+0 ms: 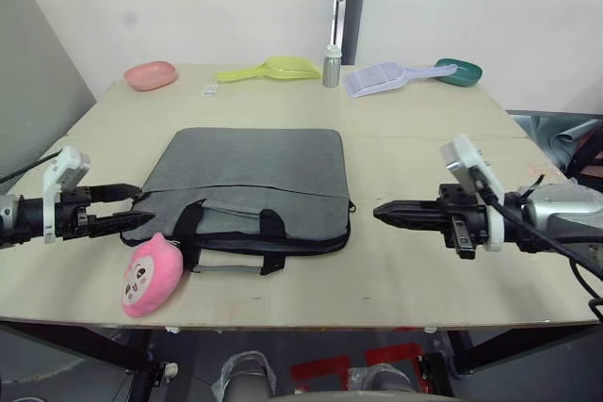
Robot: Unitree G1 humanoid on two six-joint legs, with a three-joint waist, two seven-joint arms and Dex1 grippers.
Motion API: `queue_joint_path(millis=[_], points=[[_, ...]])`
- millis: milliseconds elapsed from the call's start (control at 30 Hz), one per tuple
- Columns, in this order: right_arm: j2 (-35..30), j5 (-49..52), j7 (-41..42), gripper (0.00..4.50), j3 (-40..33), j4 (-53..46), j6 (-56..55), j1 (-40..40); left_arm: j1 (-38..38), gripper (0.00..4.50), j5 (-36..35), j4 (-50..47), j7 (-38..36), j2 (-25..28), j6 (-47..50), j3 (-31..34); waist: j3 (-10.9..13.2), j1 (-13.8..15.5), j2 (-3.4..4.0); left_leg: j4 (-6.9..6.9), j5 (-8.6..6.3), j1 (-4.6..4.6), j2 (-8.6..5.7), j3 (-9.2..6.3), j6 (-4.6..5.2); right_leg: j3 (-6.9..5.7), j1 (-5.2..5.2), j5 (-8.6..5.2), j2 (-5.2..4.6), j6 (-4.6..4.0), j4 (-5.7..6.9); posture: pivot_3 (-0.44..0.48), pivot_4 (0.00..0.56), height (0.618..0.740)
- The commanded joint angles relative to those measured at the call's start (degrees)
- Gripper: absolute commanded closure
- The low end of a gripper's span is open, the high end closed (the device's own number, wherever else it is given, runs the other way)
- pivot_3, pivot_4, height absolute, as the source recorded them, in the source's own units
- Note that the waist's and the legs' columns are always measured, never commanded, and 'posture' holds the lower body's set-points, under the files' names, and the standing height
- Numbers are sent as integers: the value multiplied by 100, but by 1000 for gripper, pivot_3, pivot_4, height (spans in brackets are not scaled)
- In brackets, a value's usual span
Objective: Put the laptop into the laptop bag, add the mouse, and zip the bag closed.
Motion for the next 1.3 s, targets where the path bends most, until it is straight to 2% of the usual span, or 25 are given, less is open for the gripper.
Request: queue_joint_path(millis=[33, 167, 300, 433, 600, 867, 967, 1100, 1300], points=[[49, 286, -131, 4500, 40, -149, -101, -198, -89, 17, -48, -156, -44, -9, 129, 3, 0, -1, 0, 0, 0, 1, 0, 0, 0, 0, 1, 0, 0, 0, 1, 0, 150, 740], [162, 92, -240, 4500, 496, 28, -111, -556, -318, 17, 59, -18, 55, -115, 69, -124, 0, -3, 0, 1, 0, 4, 0, 0, -1, 1, 1, 0, 0, 0, 6, 0, 150, 740], [292, -773, -554, 4500, 1239, 672, -106, -1097, -561, 17, 159, 327, 218, -168, 134, -155, 0, -25, 0, 11, 3, 5, 0, -4, -5, 1, 0, 0, 1, 0, 23, 0, 150, 740], [478, -1137, -591, 4500, 1478, 1188, -96, -1415, -652, 17, 133, 615, 337, -82, 508, -54, 1, -31, 2, 19, 3, -2, -1, -6, -8, 1, -3, 0, 1, 0, 28, 0, 150, 740], [610, -1714, -372, 4500, 1892, 1631, -296, -1540, -494, 17, 373, 1003, 647, 36, 128, 115, 1, -20, 1, 18, 2, -8, -1, -12, -10, -6, -4, -1, 1, 0, 23, 0, 150, 740], [953, -2148, -48, 4500, 2027, 2433, -411, -1707, 130, 17, 128, 622, 651, 82, 620, 504, 1, -34, 1, 24, 1, -6, -1, -14, -10, -6, -3, -1, -1, 1, 30, 0, 150, 740], [1096, -2012, 18, 3667, 1801, 2755, -227, -1789, 298, 0, 108, 586, 694, 97, 789, 618, 2, -33, 2, 24, 1, -4, 0, -15, -10, -7, -2, -1, 0, 0, 33, 0, 150, 740], [1111, -1988, 169, 2288, 1836, 3112, 81, -1873, 382, 0, 80, 553, 760, 82, 953, 697, 2, -23, 2, 28, 1, -5, -1, -16, -10, -7, -2, -1, -1, 0, 35, 0, 150, 740], [1417, -2307, 117, 217, 1914, 4154, 323, -2179, 40, 0, 192, 825, 926, -66, 1108, 482, 2, -25, 2, 31, 2, -4, 0, -17, -10, -8, -2, -1, -1, 0, 42, 0, 150, 740]])
